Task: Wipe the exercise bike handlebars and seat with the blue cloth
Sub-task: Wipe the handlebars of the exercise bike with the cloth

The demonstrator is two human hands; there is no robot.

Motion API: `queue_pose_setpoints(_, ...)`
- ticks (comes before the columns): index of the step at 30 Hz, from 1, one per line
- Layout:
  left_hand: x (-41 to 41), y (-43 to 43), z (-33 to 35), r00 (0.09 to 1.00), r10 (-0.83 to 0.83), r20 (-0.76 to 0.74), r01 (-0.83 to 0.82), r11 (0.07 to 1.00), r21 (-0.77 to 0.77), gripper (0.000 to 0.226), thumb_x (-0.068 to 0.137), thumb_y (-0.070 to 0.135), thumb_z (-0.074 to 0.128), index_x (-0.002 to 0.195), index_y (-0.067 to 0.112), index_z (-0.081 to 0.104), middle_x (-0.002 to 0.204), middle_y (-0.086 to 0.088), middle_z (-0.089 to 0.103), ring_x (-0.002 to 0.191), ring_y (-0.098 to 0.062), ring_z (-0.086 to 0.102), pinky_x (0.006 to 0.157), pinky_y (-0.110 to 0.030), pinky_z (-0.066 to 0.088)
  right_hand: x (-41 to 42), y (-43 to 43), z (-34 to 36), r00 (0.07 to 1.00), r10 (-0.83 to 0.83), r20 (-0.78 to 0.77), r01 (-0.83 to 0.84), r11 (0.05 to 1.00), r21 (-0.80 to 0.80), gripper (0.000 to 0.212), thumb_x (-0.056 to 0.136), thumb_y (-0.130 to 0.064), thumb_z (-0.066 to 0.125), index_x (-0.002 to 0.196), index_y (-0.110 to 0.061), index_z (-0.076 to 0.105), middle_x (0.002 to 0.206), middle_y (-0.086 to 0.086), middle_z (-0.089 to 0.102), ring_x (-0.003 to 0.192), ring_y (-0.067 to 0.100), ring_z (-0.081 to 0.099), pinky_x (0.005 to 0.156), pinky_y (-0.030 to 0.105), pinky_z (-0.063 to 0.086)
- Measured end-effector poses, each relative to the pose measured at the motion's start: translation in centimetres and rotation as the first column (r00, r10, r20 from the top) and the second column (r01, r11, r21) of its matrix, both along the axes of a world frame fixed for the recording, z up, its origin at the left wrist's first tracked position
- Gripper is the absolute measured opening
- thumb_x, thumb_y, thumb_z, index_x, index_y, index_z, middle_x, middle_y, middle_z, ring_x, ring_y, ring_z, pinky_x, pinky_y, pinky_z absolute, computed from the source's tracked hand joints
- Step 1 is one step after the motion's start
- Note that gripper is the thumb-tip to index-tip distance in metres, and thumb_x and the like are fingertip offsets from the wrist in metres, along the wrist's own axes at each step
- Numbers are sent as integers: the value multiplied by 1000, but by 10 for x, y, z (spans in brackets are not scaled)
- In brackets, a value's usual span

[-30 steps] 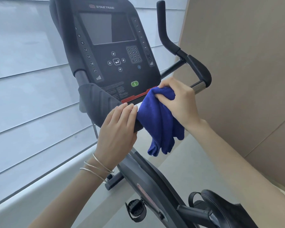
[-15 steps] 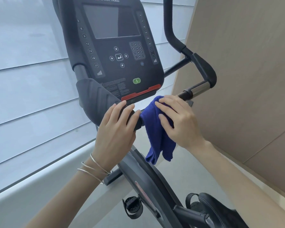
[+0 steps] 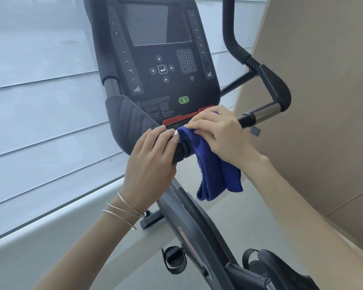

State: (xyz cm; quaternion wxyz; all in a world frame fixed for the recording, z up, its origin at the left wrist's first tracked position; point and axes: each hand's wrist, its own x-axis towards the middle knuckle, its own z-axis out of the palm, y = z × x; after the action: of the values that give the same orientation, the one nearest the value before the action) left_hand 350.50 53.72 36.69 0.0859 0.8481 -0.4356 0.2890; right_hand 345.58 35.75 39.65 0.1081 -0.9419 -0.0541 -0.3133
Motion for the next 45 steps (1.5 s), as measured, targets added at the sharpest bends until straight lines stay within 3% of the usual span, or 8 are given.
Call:
queue_pose_setpoints(2, 0, 1, 1, 1000, -2, -17, 2, 1000, -9, 42, 78, 13, 65, 118, 3, 60, 122, -11, 64, 119, -31, 56, 105, -44, 43, 1, 4, -7, 1000, -12, -19, 11, 999, -54, 25, 91, -26, 54, 108, -15, 68, 109, -5, 68, 112, 26, 51, 93, 46, 42)
queue_pose_setpoints(5, -1, 0, 2, 1000, 2, -17, -3, 1000, -15, 43, 76, 11, 65, 118, 3, 60, 122, -11, 64, 118, -31, 56, 104, -45, 43, -11, -15, -18, 992, 33, -120, -50, 989, -136, 64, 75, -59, 60, 124, -18, 57, 124, -5, 59, 126, 28, 37, 107, 41, 32)
queue_pose_setpoints(9, -3, 0, 2, 1000, 8, -11, -8, 1000, 1, 43, 76, 11, 65, 118, 4, 60, 123, -12, 63, 119, -32, 56, 104, -46, 43, -13, -47, -24, 991, 24, -132, -51, 978, -201, 67, 72, -50, 69, 131, -23, 50, 130, -3, 54, 126, 29, 34, 104, 42, 34)
queue_pose_setpoints(17, -5, -3, 3, 1000, 16, -21, -17, 1000, -20, 43, 76, 15, 68, 117, 2, 61, 120, -13, 65, 116, -33, 58, 103, -48, 45, -2, -28, -24, 998, 34, 49, -19, 958, -285, 50, 73, -44, 66, 116, -19, 62, 114, -4, 65, 113, 28, 53, 97, 43, 38)
queue_pose_setpoints(25, -6, -5, 1, 997, 30, -69, -33, 998, -52, 48, 74, 18, 72, 117, -1, 59, 122, -15, 63, 116, -33, 58, 103, -48, 44, 23, -19, 11, 946, 133, -296, -233, 913, -336, 58, 58, -46, 68, 113, -28, 59, 106, -14, 64, 102, 17, 52, 82, 38, 42)
queue_pose_setpoints(27, -6, -7, 1, 998, 31, -53, -34, 998, -53, 47, 74, 17, 72, 117, 1, 60, 121, -14, 64, 116, -33, 58, 102, -48, 45, 22, -24, 2, 963, 163, -216, -231, 911, -342, 57, 61, -45, 65, 114, -27, 60, 108, -13, 64, 104, 18, 53, 86, 37, 42)
queue_pose_setpoints(32, -6, -9, 2, 999, 23, -32, -24, 999, -23, 48, 75, 17, 70, 120, 6, 59, 121, -13, 64, 116, -34, 57, 102, -49, 44, 6, -45, -37, 979, 86, 184, -23, 946, -324, 46, 69, -37, 65, 111, -17, 66, 107, 1, 68, 102, 25, 60, 97, 42, 40)
queue_pose_setpoints(45, -2, -2, -1, 1000, -14, -10, 14, 997, -77, 40, 72, 11, 72, 110, 0, 63, 117, -16, 66, 113, -33, 61, 100, -48, 45, 3, -22, -52, 964, 79, 254, 37, 906, -421, 36, 86, -27, 57, 121, -17, 58, 119, 3, 65, 112, 28, 53, 96, 48, 42)
